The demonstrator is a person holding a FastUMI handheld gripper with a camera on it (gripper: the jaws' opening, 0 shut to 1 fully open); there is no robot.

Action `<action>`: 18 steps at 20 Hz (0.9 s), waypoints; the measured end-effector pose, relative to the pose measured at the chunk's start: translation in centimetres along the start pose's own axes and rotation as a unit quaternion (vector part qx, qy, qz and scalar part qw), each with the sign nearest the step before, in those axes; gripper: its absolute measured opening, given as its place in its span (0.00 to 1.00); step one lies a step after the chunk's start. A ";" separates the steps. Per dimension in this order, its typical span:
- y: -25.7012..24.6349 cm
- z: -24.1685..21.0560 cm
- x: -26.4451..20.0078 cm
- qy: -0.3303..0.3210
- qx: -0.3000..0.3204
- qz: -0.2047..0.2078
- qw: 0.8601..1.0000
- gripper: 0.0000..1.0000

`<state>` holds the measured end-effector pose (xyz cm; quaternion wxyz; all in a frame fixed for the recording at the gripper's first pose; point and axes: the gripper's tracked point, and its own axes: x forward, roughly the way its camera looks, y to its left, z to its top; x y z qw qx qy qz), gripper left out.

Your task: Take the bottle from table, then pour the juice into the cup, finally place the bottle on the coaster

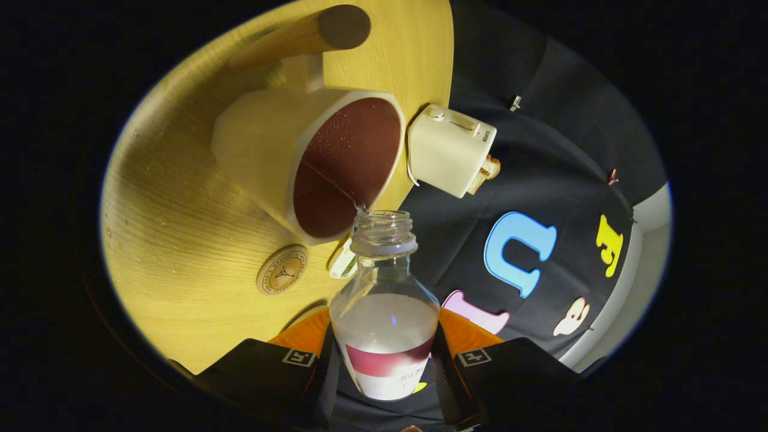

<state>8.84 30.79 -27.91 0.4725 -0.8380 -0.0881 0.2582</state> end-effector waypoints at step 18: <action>-1.6 0.8 0.0 -0.039 -0.097 -0.011 0.994 0.70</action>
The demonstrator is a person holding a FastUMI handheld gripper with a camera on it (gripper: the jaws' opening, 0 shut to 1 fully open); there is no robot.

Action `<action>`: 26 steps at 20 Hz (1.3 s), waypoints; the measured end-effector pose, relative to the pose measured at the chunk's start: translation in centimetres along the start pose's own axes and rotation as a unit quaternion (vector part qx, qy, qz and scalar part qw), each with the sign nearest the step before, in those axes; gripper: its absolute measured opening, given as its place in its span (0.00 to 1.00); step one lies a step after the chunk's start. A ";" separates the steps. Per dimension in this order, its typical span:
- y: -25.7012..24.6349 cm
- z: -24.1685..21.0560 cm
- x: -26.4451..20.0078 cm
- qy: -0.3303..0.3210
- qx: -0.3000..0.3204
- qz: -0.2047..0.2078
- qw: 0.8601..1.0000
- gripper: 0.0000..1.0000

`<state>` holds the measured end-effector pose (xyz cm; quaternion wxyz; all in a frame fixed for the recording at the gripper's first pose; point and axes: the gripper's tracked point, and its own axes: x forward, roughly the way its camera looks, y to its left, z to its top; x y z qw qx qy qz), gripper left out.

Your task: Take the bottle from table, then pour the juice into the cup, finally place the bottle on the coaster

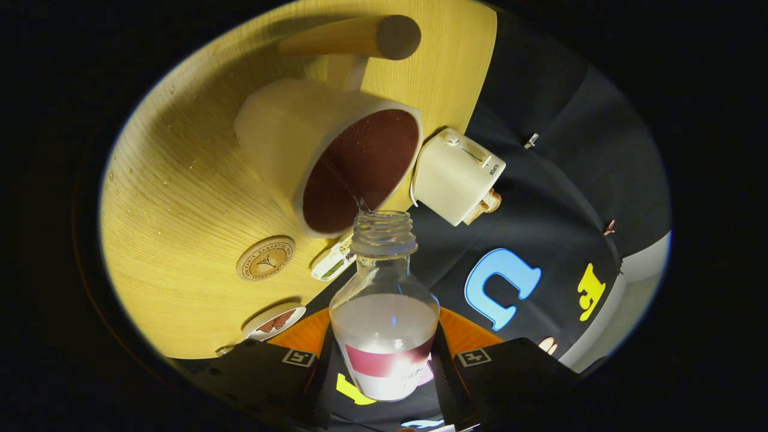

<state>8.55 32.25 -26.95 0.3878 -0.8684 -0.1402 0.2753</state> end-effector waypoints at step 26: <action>-0.9 0.8 0.4 -0.052 -0.016 -0.044 0.998 0.70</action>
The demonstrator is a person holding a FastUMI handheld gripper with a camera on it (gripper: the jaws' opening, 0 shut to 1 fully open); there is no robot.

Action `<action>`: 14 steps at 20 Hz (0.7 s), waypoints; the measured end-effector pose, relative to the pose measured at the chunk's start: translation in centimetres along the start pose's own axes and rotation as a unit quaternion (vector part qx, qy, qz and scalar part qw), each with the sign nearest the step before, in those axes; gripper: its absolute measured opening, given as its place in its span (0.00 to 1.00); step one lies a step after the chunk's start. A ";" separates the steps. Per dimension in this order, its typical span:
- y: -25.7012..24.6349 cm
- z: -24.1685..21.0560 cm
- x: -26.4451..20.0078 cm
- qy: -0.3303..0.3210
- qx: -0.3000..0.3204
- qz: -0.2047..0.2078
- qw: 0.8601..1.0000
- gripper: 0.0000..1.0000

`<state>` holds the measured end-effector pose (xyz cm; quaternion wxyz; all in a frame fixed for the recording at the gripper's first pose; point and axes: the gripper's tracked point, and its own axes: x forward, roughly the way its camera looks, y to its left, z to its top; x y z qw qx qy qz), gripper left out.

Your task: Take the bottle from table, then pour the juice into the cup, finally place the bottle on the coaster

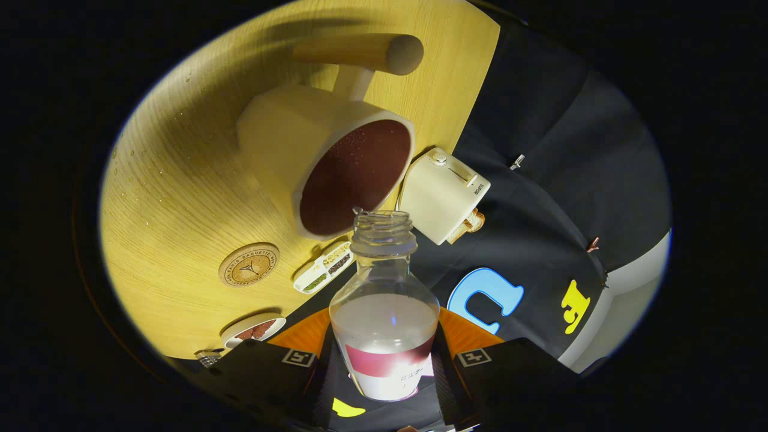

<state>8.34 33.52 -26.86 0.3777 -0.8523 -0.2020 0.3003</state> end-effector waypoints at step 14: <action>-0.6 -2.2 -1.4 0.040 0.148 0.003 0.988 0.70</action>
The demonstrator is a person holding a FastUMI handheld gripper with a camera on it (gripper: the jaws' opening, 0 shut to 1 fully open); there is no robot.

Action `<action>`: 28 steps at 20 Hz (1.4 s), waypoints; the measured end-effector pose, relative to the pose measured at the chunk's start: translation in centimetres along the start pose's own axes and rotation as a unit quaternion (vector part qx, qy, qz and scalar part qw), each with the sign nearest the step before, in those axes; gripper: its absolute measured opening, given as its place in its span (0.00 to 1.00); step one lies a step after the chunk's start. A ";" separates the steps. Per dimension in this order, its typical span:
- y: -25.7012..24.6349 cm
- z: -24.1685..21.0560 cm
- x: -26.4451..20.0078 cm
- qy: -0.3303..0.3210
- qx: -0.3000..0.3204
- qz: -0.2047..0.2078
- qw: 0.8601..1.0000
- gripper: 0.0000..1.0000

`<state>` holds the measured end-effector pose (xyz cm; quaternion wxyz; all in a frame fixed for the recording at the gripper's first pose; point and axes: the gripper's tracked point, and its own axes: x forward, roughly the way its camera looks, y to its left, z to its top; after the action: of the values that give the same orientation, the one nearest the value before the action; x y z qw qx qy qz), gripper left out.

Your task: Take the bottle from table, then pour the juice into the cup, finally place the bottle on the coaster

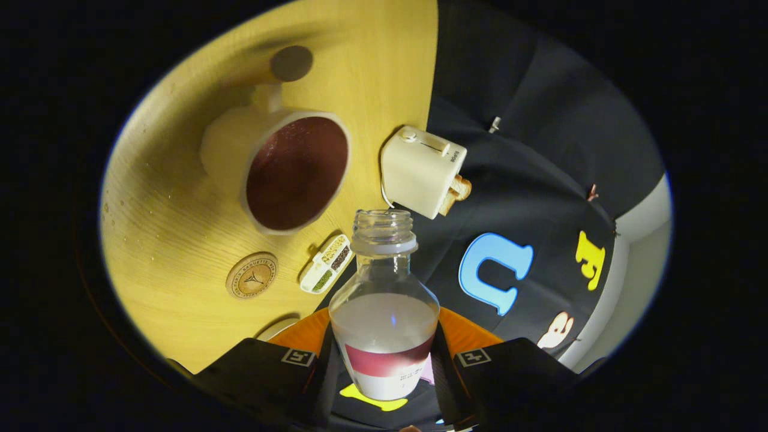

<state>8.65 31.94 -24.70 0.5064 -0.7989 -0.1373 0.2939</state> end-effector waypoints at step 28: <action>0.3 -9.3 3.4 0.026 0.778 0.021 0.627 0.70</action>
<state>17.02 26.76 -23.19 0.9369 -0.1179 0.1722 0.2806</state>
